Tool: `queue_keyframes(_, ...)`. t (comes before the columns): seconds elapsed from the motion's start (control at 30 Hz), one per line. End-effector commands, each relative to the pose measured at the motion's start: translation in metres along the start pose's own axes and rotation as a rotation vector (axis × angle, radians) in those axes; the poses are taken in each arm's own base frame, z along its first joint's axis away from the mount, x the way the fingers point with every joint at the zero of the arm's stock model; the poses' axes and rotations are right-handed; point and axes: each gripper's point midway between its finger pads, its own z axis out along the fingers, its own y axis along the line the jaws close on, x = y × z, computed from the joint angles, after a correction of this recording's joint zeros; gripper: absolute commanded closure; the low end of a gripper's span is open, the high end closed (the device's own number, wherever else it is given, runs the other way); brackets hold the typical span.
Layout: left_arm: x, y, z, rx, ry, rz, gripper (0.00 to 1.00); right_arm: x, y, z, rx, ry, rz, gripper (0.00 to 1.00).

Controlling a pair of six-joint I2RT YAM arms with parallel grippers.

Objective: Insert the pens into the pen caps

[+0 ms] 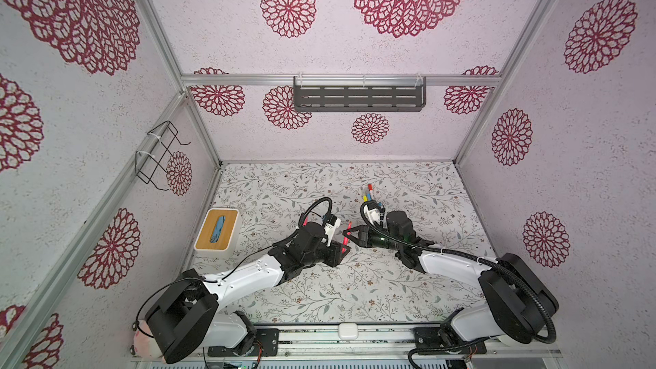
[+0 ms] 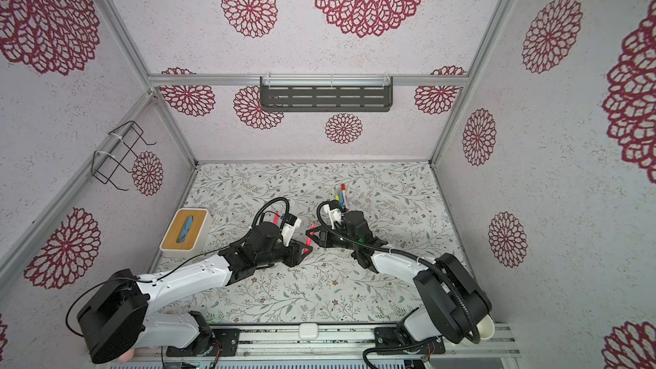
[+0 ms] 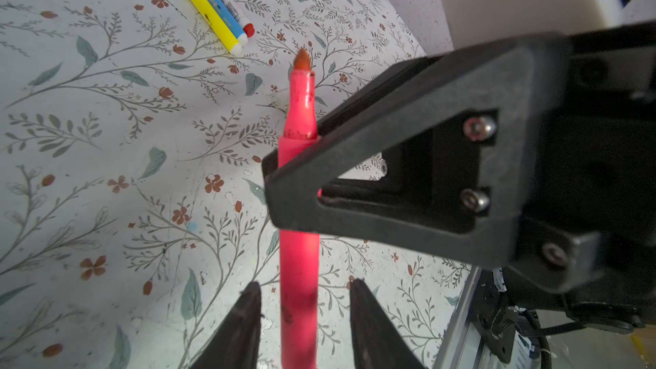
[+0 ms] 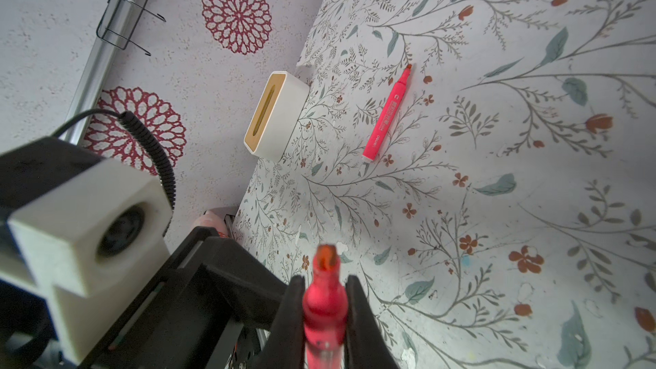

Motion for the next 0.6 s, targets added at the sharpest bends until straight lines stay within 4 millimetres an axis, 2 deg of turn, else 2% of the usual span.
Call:
queue_keyframes(0.0, -0.0115, -0.0080, -0.0016, 0.010, -0.024, 0.029, 0.57, -0.0126, 0.0201, -0.0077, -0.051, -0.054, -0.039, 1.00)
queue_keyframes(0.27, -0.0156, -0.0078, 0.0007, 0.003, -0.029, 0.034, 0.58, -0.0109, 0.0245, -0.0088, -0.069, -0.059, -0.036, 1.00)
queue_keyframes(0.43, -0.0193, -0.0065, 0.0004, -0.009, -0.040, 0.048, 0.66, -0.0095, 0.0258, -0.0089, -0.074, -0.058, -0.037, 1.00)
queue_keyframes(0.57, -0.0190, -0.0069, 0.0025, -0.006, -0.032, 0.049, 0.67, -0.0104, 0.0292, -0.0097, -0.082, -0.062, -0.039, 0.99)
